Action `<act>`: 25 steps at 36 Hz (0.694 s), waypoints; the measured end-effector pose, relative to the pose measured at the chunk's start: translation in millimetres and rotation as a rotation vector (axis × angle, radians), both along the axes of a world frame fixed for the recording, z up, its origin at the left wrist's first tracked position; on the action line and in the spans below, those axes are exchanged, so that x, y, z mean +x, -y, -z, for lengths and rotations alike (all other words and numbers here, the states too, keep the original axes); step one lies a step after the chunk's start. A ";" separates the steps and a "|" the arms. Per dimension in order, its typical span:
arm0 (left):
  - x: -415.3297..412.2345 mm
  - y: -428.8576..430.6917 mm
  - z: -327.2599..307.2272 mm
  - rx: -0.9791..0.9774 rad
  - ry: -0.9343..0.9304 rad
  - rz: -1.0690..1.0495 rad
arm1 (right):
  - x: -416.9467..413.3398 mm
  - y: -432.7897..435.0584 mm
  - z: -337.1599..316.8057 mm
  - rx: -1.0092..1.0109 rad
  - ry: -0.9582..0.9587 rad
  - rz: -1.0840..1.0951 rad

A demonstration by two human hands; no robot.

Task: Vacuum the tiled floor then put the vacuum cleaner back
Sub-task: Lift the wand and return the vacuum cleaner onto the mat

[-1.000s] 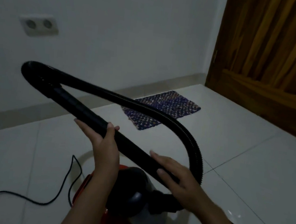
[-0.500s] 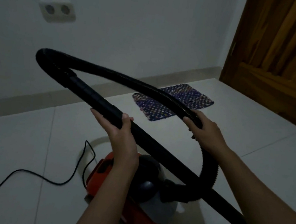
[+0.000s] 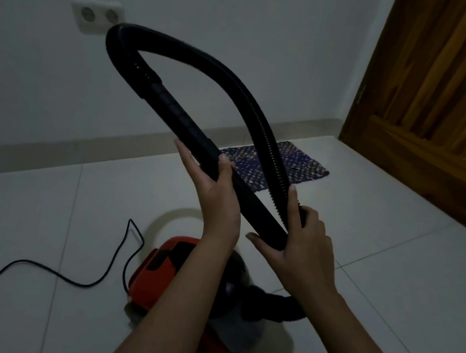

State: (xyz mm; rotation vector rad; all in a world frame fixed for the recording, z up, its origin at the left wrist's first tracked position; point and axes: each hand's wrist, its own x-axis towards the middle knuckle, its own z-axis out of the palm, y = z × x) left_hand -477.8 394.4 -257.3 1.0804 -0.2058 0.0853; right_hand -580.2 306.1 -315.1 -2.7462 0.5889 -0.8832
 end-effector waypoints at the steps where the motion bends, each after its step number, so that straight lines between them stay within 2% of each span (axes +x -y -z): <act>1: 1.2 -0.4 0.5 -0.004 0.002 -0.005 | 2.0 0.0 0.6 0.003 0.012 -0.009; 7: -2.0 -4.7 7.3 0.025 0.024 -0.034 | 7.2 8.4 7.0 0.009 0.056 -0.105; 13: -0.9 -32.0 18.7 0.066 0.043 0.074 | 10.8 17.4 12.2 0.003 0.017 -0.144; 16: 13.9 -67.1 50.4 0.302 0.041 0.037 | 14.8 20.6 11.9 0.014 0.009 -0.141; 21: 47.0 -137.3 146.1 0.891 -0.153 0.053 | 16.8 21.0 14.9 0.008 0.029 -0.142; 25: 50.9 -154.9 188.5 1.021 -0.263 0.140 | 18.4 18.4 18.2 -0.002 0.051 -0.149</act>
